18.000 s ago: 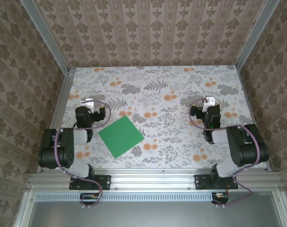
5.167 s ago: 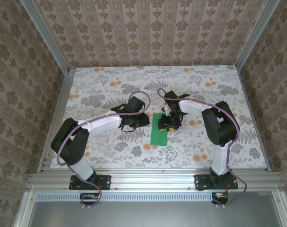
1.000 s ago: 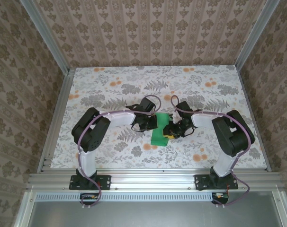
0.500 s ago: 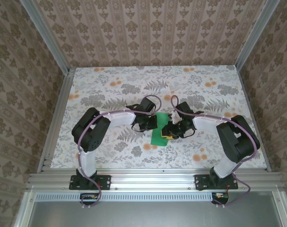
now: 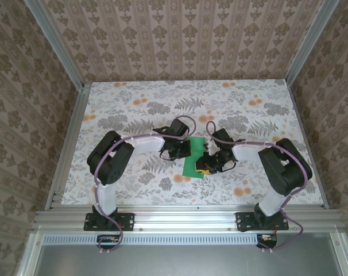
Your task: Fold a paper plane with a square sheet of paper (pick it up from the middle)
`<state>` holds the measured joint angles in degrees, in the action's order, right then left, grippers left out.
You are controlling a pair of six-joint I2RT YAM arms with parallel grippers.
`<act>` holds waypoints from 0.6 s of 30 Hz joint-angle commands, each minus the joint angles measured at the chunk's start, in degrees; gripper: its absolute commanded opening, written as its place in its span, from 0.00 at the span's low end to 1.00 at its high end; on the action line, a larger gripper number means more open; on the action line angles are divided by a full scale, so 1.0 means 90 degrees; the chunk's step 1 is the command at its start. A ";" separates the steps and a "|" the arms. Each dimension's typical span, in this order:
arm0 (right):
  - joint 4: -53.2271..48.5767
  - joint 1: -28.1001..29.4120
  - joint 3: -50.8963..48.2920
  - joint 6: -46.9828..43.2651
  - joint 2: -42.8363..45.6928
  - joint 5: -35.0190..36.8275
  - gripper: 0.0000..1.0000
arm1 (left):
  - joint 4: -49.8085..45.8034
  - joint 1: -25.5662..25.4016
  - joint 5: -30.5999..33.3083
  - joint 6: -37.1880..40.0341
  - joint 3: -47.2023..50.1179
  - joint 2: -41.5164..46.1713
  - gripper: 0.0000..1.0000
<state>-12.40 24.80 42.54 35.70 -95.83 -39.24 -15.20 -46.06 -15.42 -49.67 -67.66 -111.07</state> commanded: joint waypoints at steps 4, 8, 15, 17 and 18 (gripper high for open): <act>-0.0013 0.0094 -0.0189 0.0201 0.0454 -0.0228 0.29 | -0.0698 -0.0048 0.0170 0.0196 -0.0055 -0.0314 0.06; 0.0290 0.0179 -0.0359 0.0358 0.0348 -0.0338 0.28 | -0.0734 -0.0048 0.0180 0.0225 -0.0083 -0.0315 0.06; 0.0533 0.0214 -0.0698 0.0365 -0.0249 0.0076 0.27 | -0.0750 -0.0048 0.0180 0.0226 -0.0071 -0.0324 0.06; 0.0474 0.0214 -0.0711 0.0314 -0.0271 0.0092 0.27 | -0.0761 -0.0043 0.0180 0.0240 -0.0084 -0.0320 0.06; 0.0402 0.0214 -0.0694 0.0301 -0.0198 0.0112 0.27 | -0.0771 -0.0048 0.0189 0.0239 -0.0080 -0.0313 0.06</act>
<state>-7.94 25.98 38.26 38.63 -94.59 -41.69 -16.71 -46.11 -15.35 -48.86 -68.73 -111.55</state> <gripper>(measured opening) 0.270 0.059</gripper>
